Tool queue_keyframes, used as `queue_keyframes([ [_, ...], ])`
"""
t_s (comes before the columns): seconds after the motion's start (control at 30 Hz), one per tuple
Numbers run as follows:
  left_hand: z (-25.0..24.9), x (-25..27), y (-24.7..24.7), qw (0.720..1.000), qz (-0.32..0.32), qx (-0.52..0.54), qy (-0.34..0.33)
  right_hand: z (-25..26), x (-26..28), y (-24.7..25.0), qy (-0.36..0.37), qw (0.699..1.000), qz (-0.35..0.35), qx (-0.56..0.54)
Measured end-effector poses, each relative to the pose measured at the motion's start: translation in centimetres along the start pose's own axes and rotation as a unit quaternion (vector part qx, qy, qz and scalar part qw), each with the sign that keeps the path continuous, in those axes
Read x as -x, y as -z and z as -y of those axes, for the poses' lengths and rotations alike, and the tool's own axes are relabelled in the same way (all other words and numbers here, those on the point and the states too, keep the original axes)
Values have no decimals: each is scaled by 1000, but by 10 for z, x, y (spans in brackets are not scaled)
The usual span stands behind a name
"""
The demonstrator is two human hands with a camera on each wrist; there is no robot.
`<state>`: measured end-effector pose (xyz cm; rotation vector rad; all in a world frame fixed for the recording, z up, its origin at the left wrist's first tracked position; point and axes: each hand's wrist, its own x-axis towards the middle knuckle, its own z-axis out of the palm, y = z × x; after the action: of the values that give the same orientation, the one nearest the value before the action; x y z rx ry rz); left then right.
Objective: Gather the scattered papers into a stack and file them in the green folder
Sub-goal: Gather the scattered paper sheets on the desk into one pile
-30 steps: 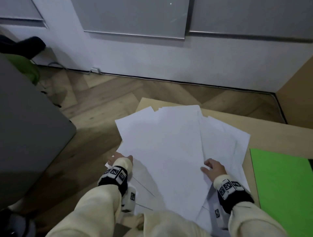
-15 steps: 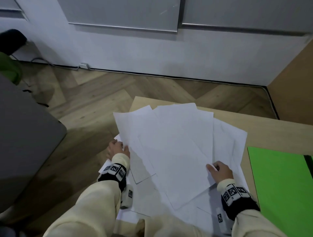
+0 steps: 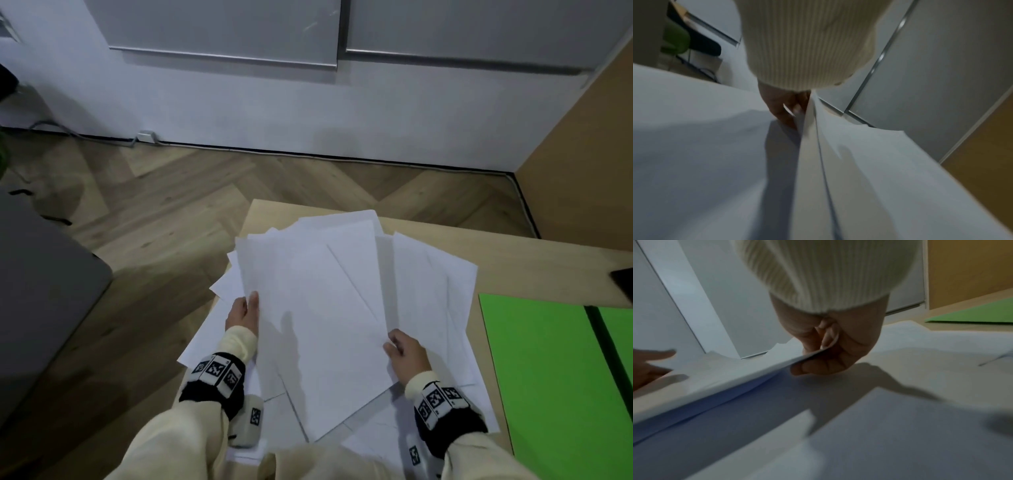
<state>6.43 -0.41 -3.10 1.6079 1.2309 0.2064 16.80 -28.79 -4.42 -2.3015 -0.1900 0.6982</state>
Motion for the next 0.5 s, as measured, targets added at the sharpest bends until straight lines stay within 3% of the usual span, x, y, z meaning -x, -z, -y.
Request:
queue_keyframes([
  [0.1, -7, 12, -12, 1000, 8, -14, -14, 3, 3, -6, 8, 998, 56, 26],
  [0.13, -6, 12, -13, 999, 2, -39, -12, 4, 3, -4, 6, 999, 30, 20],
  [0.23, -1, 10, -10, 996, 3, -86, 7, -14, 0, 21, -92, 980, -173, 21],
  [0.3, 4, 10, -6, 993, 21, -113, 14, -31, 5, 45, -198, 951, -234, 40],
  [0.37, 7, 13, -5, 992, 31, -116, 24, -45, 7, 63, -230, 948, -212, 50],
  [0.5, 3, 18, -12, 992, 56, -104, 36, -51, -1, 66, -177, 975, -127, 30],
])
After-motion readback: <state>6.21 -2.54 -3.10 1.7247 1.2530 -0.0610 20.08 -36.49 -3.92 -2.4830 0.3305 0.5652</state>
